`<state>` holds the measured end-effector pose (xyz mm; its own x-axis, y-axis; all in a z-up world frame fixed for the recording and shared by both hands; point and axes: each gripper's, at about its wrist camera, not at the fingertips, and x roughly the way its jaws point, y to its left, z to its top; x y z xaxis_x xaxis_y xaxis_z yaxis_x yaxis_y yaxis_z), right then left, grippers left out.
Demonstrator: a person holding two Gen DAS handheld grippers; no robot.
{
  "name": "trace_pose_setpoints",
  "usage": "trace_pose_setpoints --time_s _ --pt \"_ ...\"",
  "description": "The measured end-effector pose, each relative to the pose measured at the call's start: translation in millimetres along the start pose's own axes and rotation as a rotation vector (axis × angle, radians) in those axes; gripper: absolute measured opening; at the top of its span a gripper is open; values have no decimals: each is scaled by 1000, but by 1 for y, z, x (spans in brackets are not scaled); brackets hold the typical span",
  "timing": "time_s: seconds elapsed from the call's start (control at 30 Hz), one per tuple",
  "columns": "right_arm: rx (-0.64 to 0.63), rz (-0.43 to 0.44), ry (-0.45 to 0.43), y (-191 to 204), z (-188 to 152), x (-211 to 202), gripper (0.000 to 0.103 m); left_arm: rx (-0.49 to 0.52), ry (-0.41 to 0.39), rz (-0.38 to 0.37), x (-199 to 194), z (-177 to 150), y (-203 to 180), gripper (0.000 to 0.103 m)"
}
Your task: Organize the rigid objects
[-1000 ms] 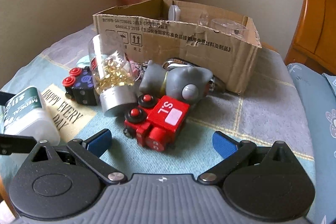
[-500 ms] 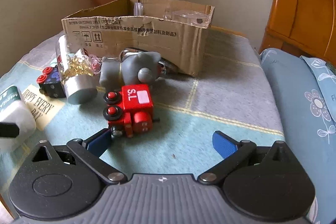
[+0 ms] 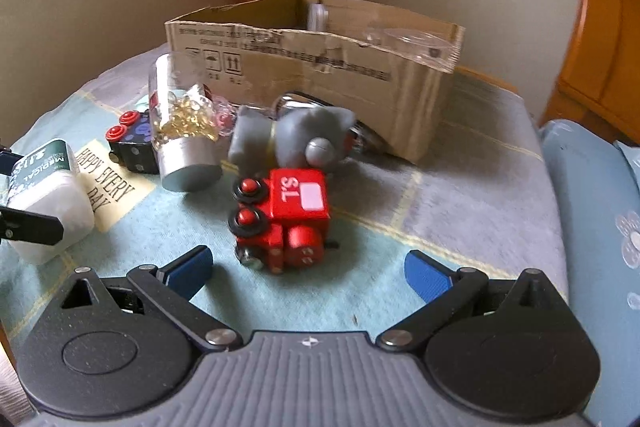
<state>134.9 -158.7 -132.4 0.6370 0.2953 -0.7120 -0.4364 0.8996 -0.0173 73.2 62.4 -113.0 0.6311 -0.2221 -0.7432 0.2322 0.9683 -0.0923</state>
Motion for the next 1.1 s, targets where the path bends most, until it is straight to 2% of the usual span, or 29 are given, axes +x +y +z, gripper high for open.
trace_pose_setpoints --time_s 0.3,0.6,0.77,0.97,1.1 --pt "-77 64 29 6 13 9 102 0 21 13 6 1 0 90" --pt "-115 87 50 8 20 13 103 -4 24 13 11 1 1 91" --pt "-96 95 46 6 17 13 103 6 22 -9 12 5 -1 84" --pt "-112 92 59 8 20 13 102 15 18 -11 11 8 -3 84" --pt "-130 104 66 10 24 14 96 12 25 -11 12 5 -2 84"
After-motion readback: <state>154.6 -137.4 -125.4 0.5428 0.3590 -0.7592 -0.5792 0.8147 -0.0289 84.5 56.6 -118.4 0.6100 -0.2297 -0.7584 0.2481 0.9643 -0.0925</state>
